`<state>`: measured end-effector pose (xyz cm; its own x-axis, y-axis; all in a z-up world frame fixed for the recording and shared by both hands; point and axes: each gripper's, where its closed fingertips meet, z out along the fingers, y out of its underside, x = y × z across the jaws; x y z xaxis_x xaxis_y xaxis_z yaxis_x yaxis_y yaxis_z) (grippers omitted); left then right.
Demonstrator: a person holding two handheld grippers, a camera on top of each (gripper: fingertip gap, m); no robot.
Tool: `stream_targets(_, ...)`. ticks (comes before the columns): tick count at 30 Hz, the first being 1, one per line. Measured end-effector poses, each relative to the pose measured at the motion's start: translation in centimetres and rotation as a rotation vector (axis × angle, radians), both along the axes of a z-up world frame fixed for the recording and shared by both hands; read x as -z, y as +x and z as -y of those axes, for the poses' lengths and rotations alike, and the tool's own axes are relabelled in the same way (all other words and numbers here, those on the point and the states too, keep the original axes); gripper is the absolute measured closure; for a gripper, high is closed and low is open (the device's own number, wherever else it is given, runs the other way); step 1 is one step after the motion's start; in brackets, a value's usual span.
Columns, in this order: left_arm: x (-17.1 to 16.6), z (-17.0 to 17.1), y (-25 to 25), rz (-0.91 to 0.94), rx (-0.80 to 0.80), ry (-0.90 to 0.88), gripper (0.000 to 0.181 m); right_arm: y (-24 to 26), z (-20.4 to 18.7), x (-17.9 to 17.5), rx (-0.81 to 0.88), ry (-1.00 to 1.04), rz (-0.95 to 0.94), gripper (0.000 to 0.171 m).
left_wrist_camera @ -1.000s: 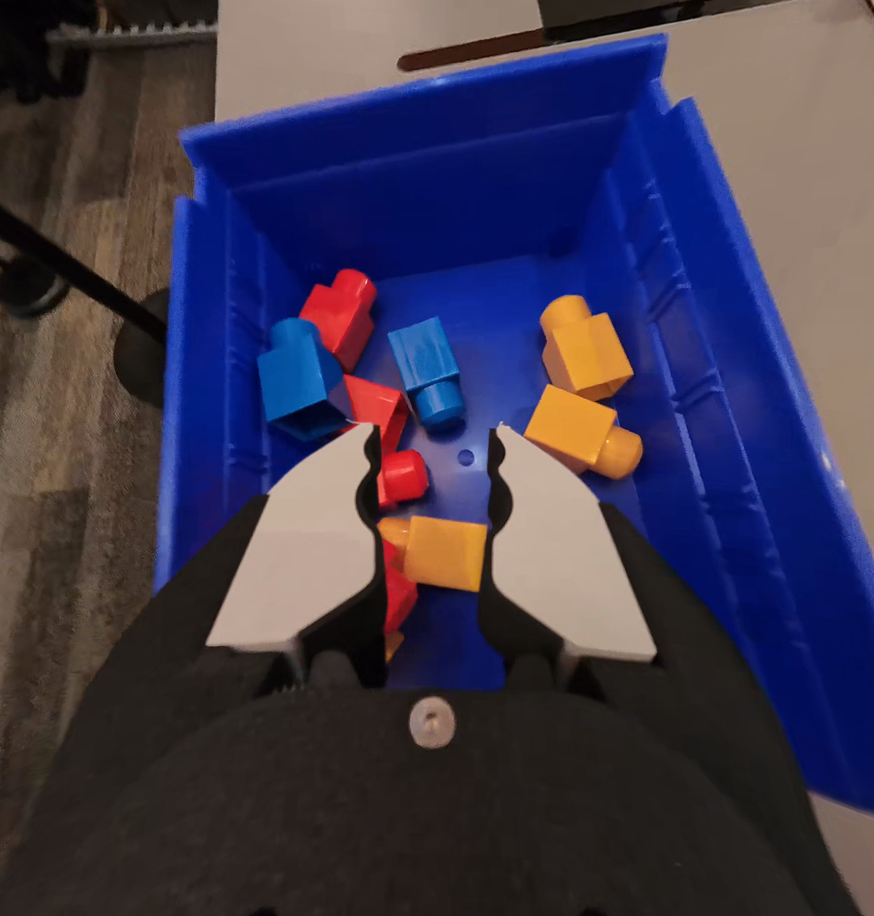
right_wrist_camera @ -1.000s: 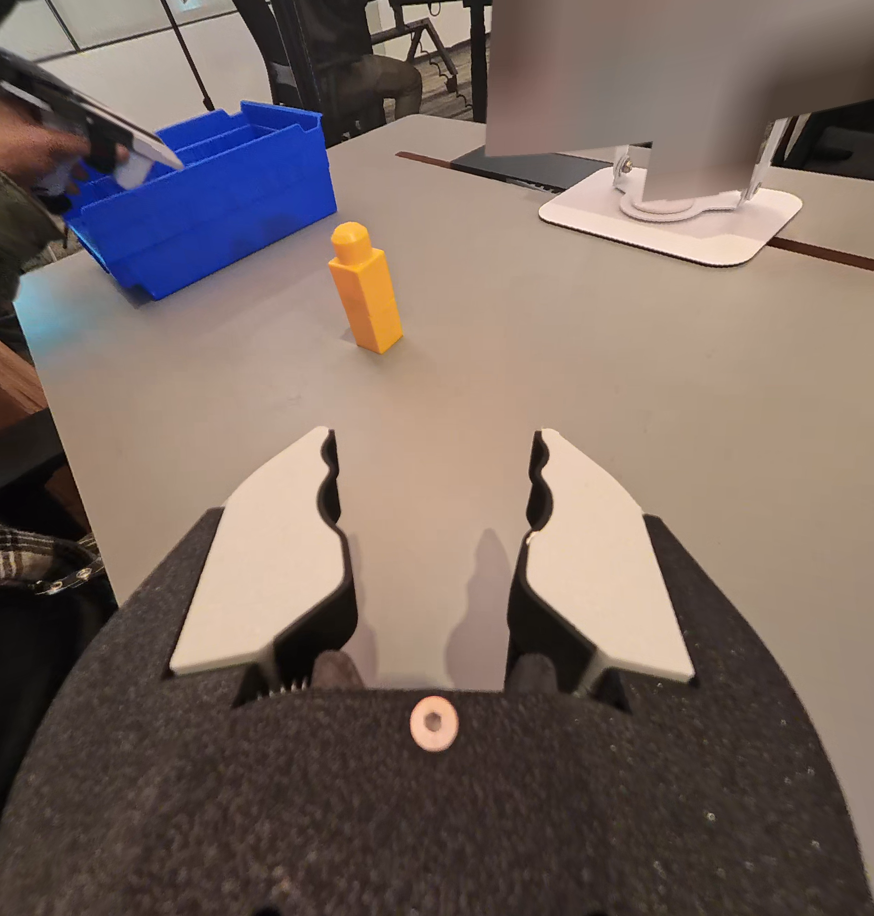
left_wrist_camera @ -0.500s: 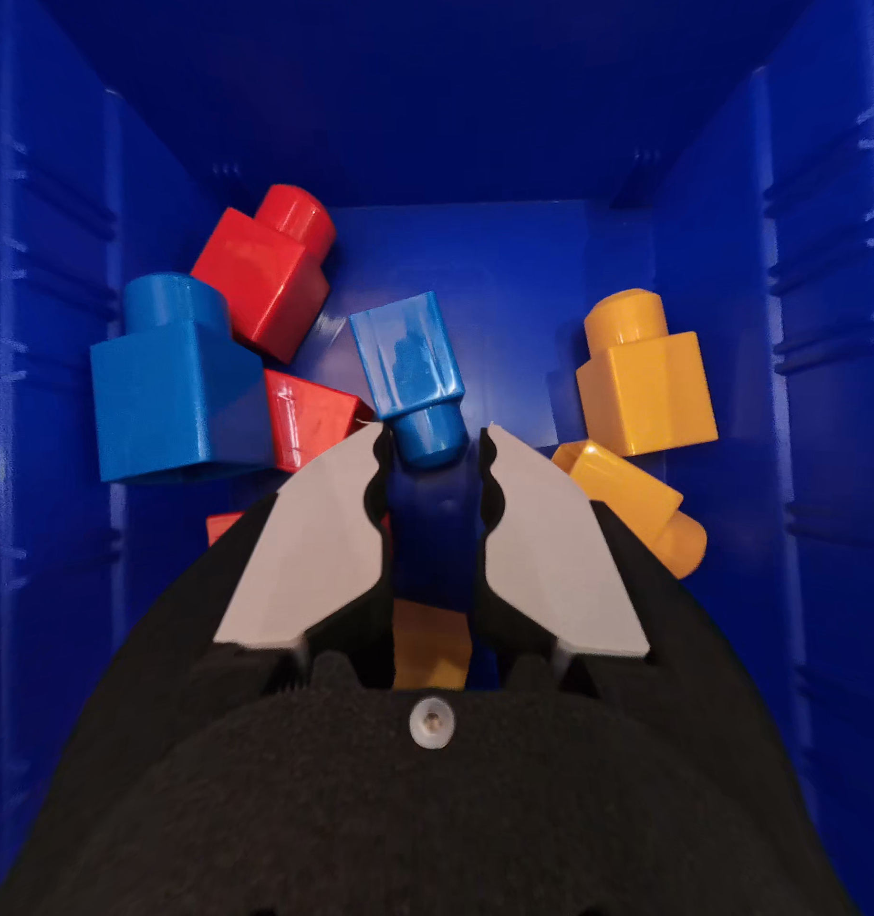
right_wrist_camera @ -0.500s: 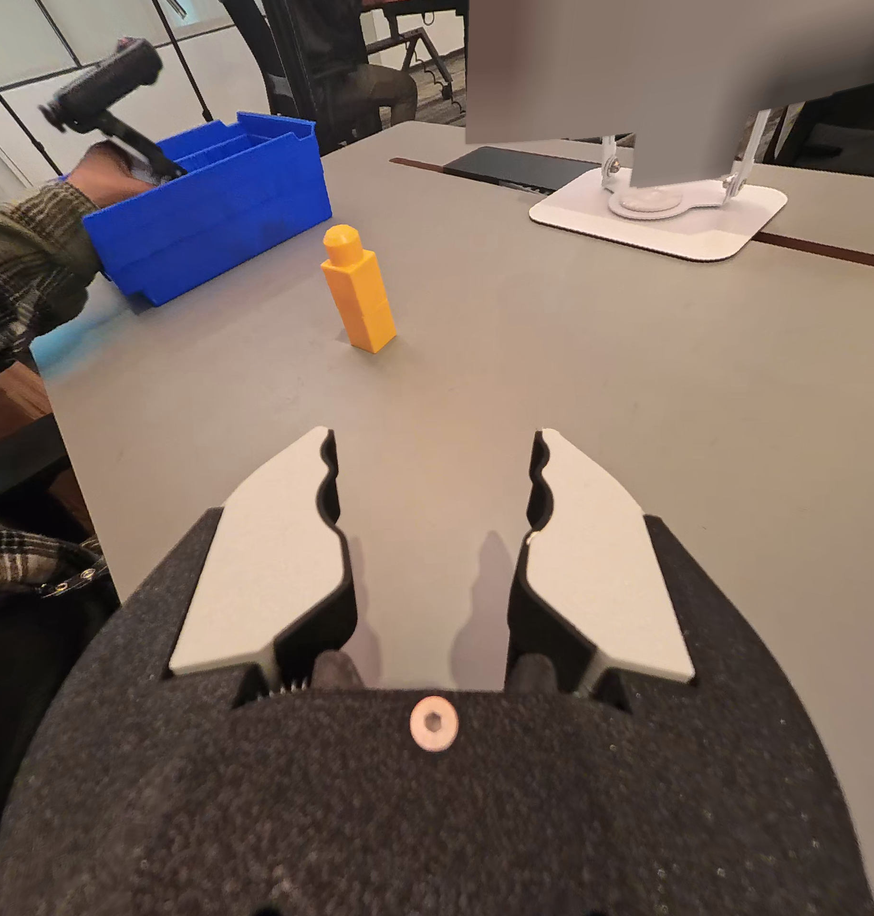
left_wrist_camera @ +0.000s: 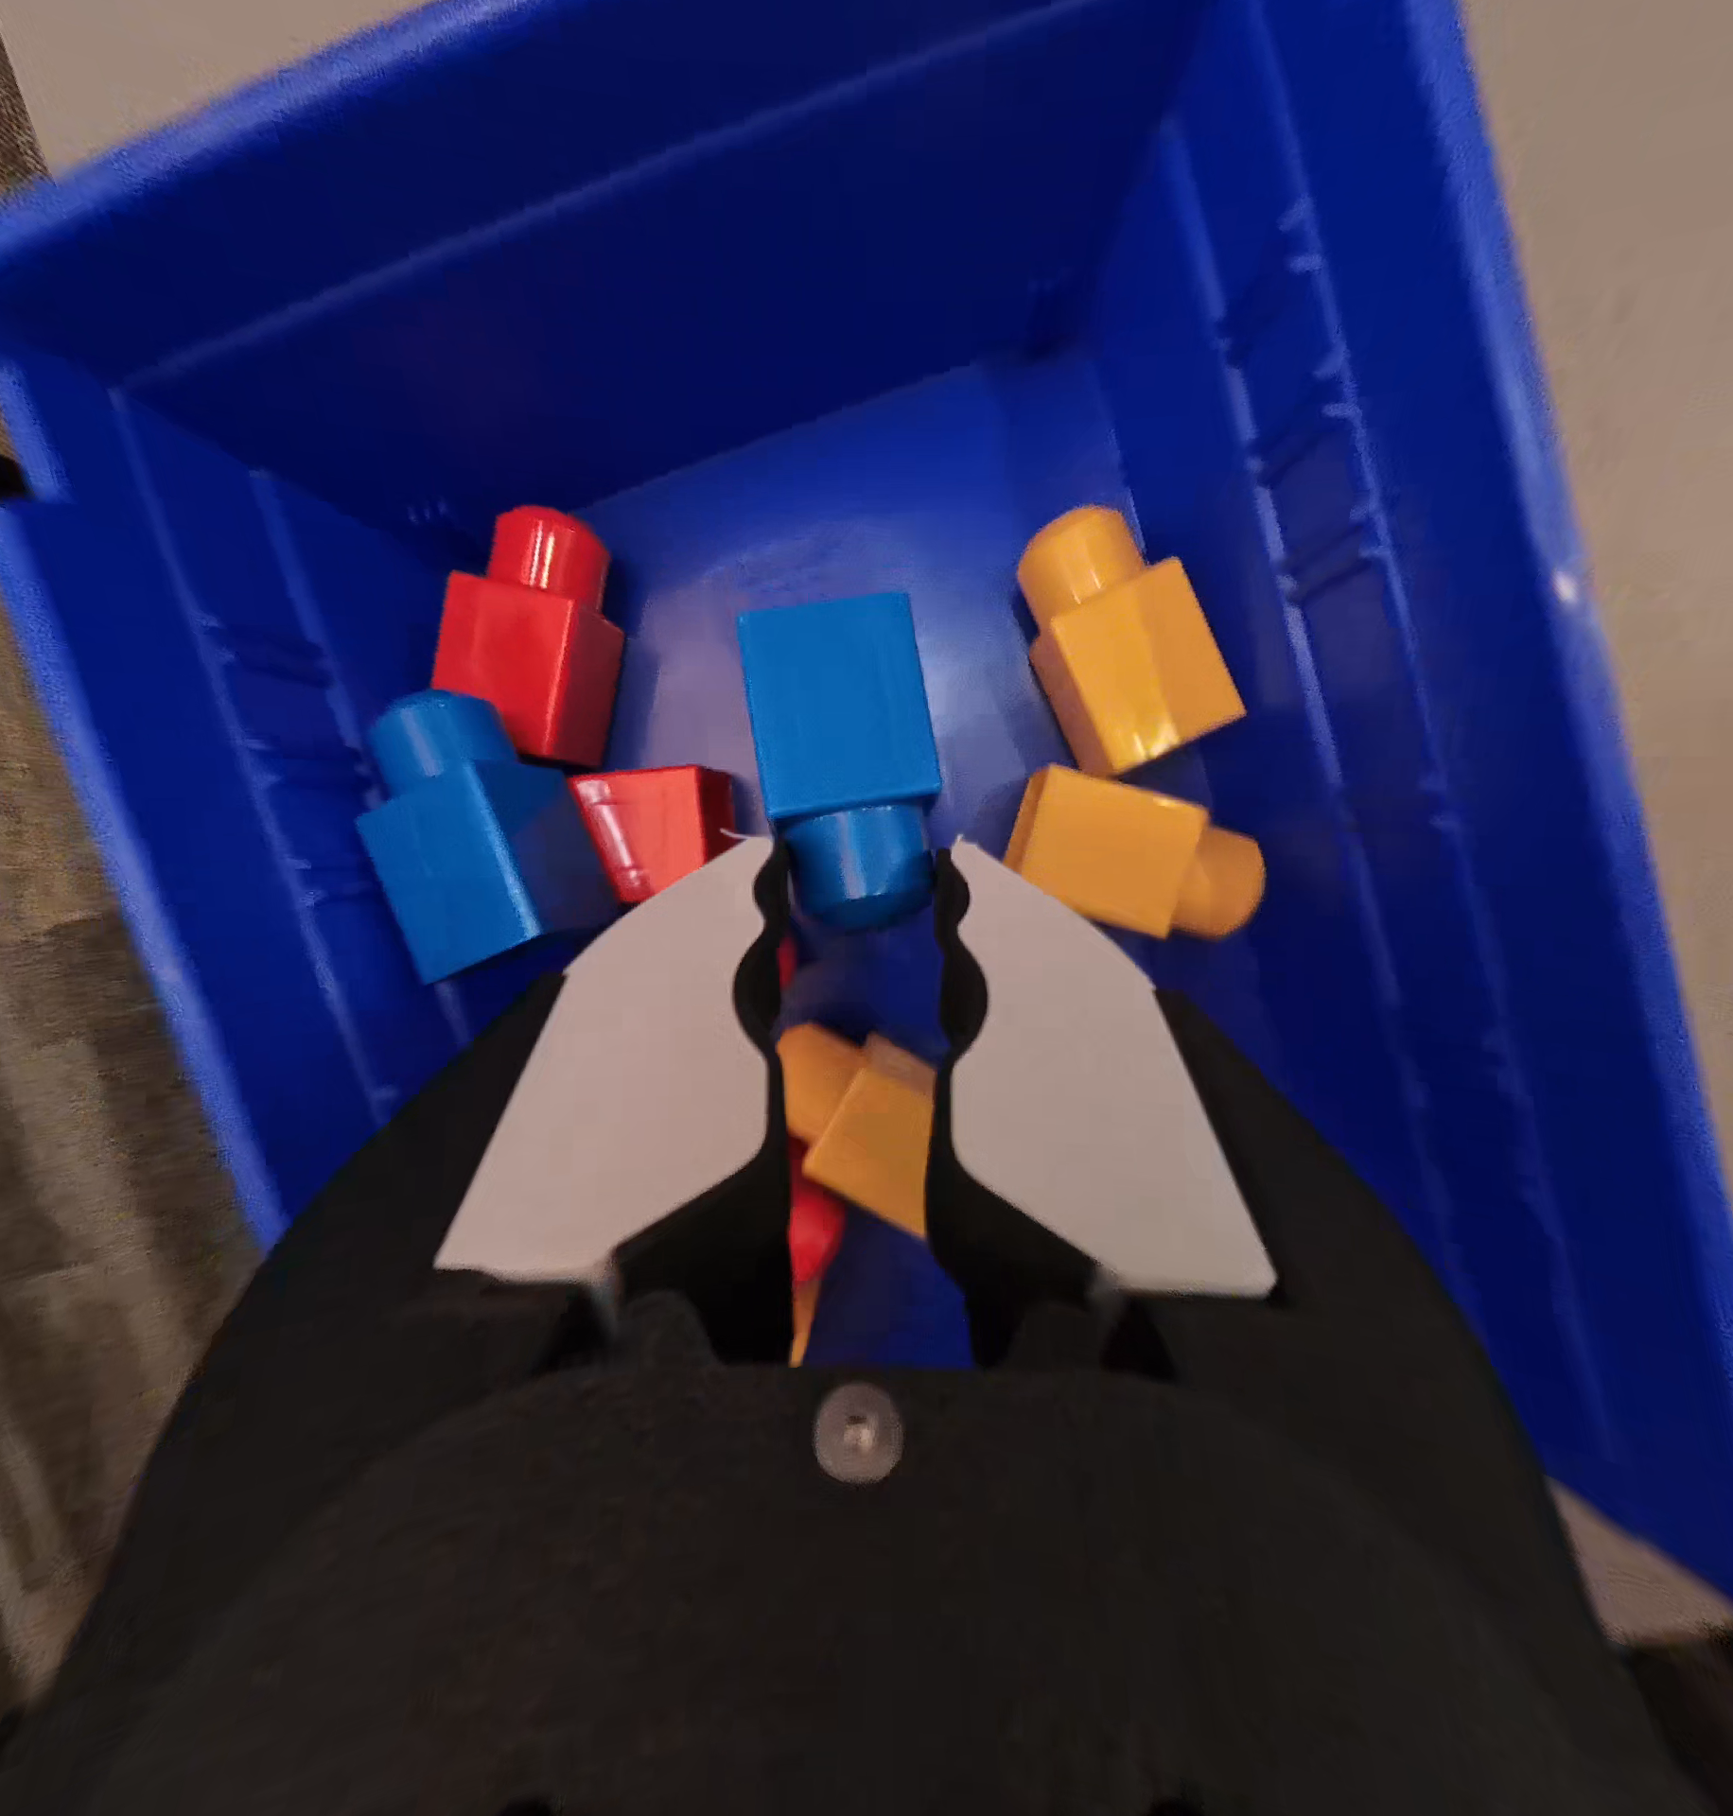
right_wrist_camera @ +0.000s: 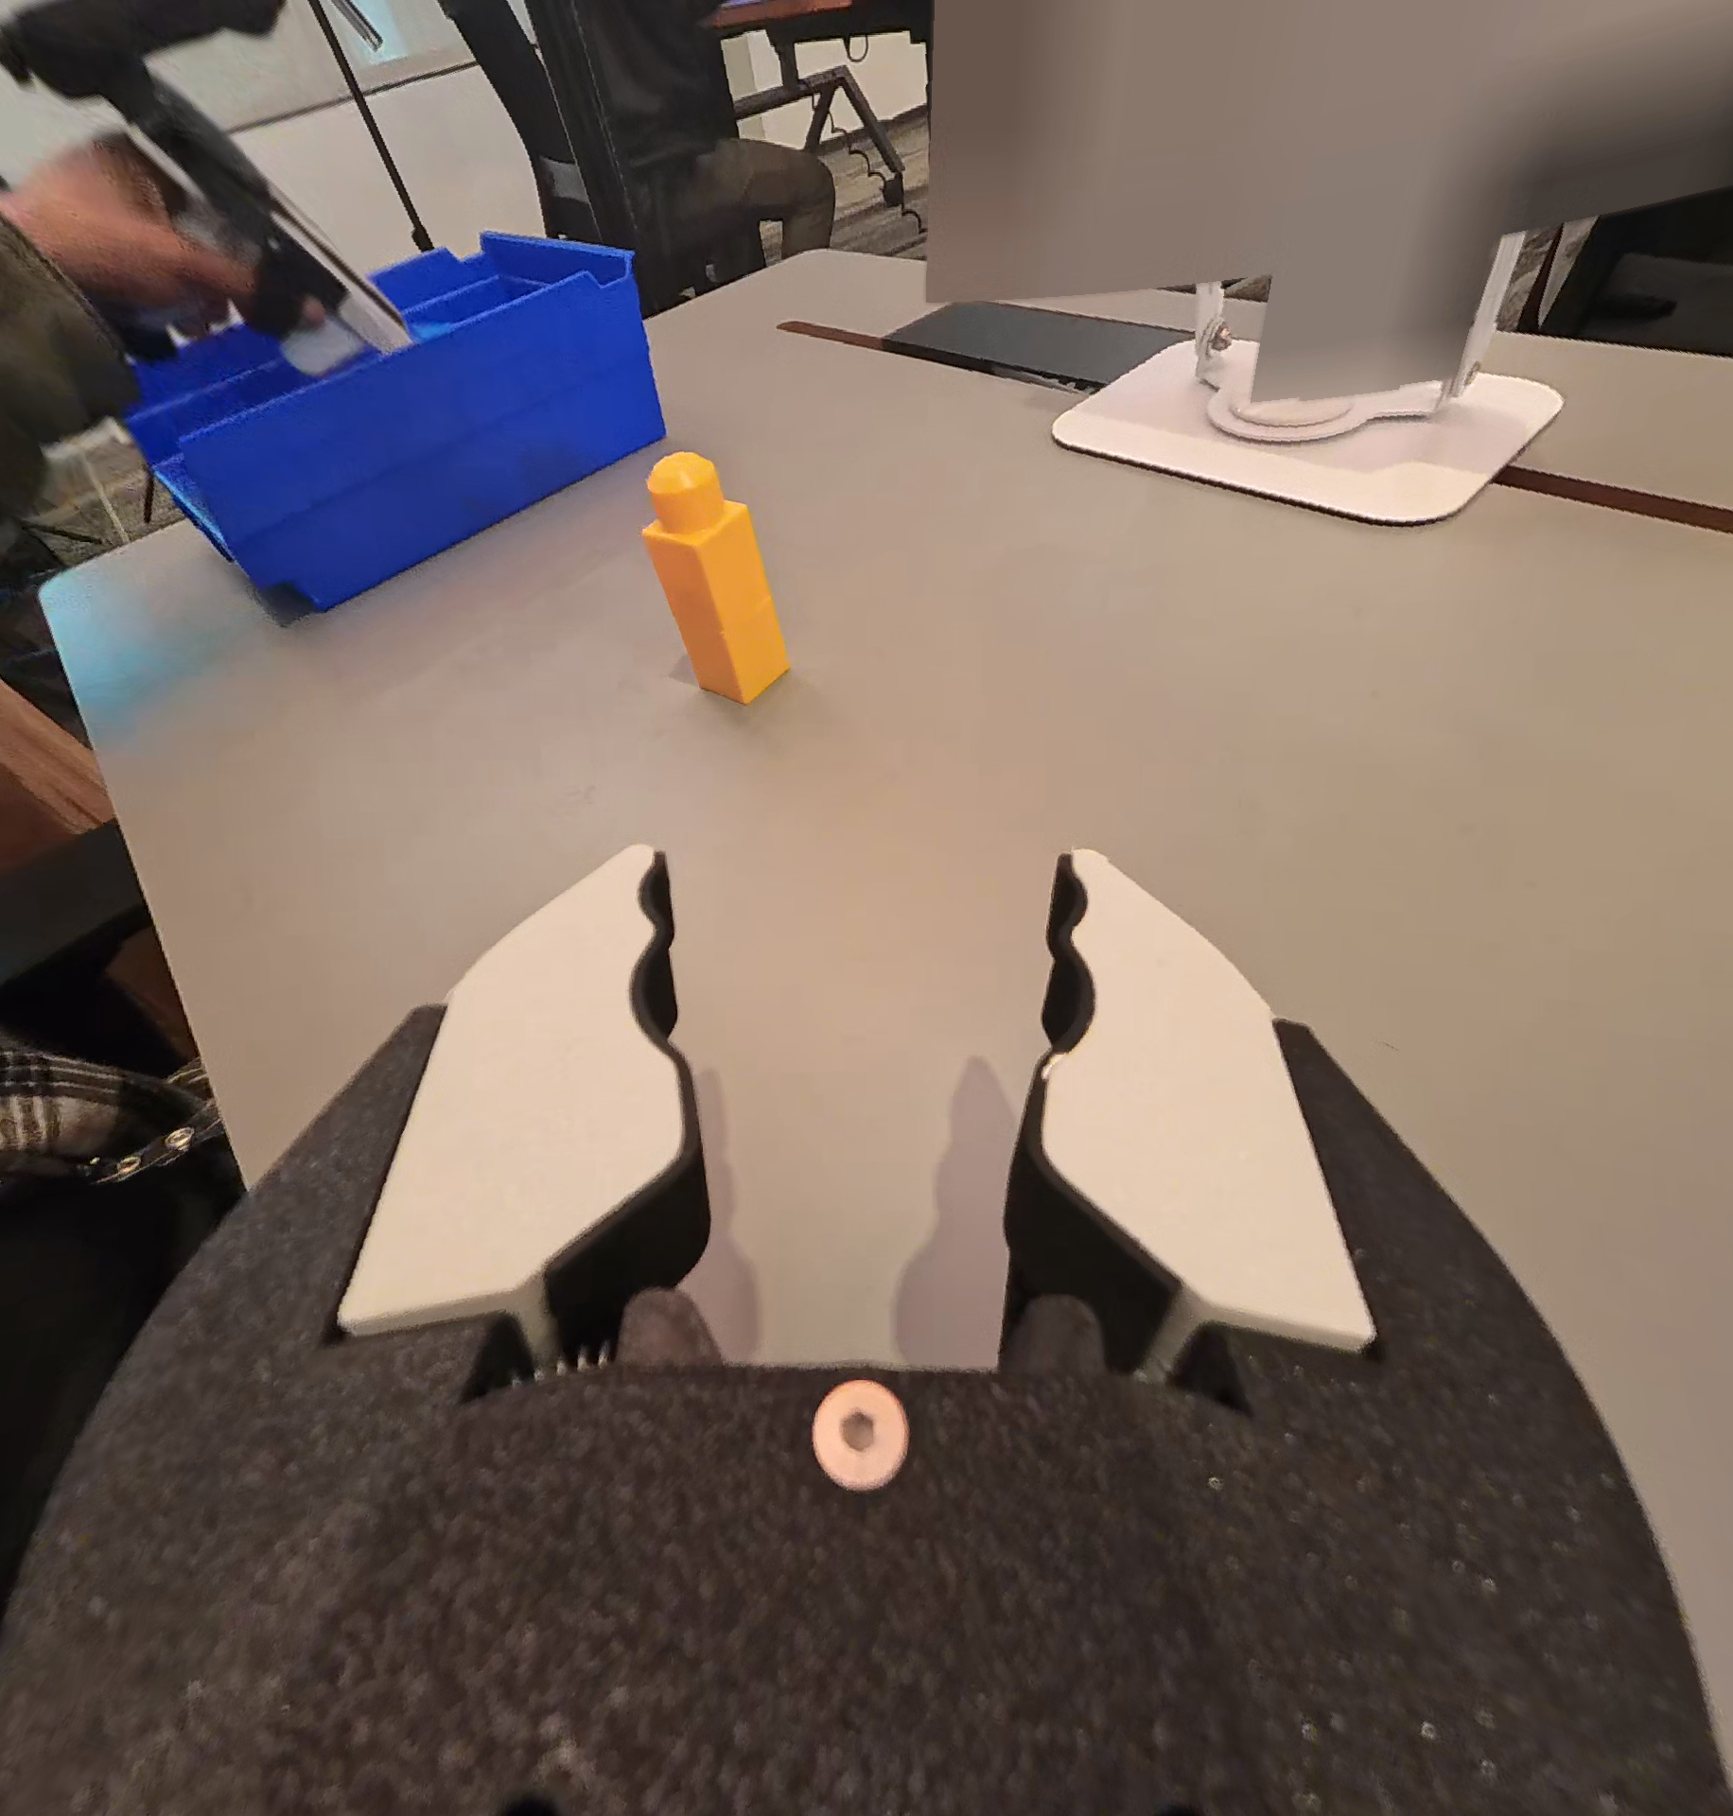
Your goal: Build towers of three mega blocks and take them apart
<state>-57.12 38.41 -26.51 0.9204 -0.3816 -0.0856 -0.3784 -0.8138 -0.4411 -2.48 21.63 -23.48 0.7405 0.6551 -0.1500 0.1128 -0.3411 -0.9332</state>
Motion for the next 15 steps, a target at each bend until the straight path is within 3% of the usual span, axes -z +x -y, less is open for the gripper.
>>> stream_targets(5, -5.9, 1.6, 2.7, -0.171, 0.206, -0.113, 0.154, -0.4, 0.1, -0.1, -0.006, 0.004, 0.009, 0.098)
stream_targets(9, -10.3, 2.9, 9.3, -0.262, 0.429, -0.196, 0.153, -0.4, 0.3, -0.4, -0.006, 0.013, 0.010, 0.098)
stream_targets(15, -12.5, 5.7, 20.4, -0.571, 0.725, -0.409, 0.154, 0.0, 0.7, -0.8, 0.001, 0.023, 0.007, 0.099)
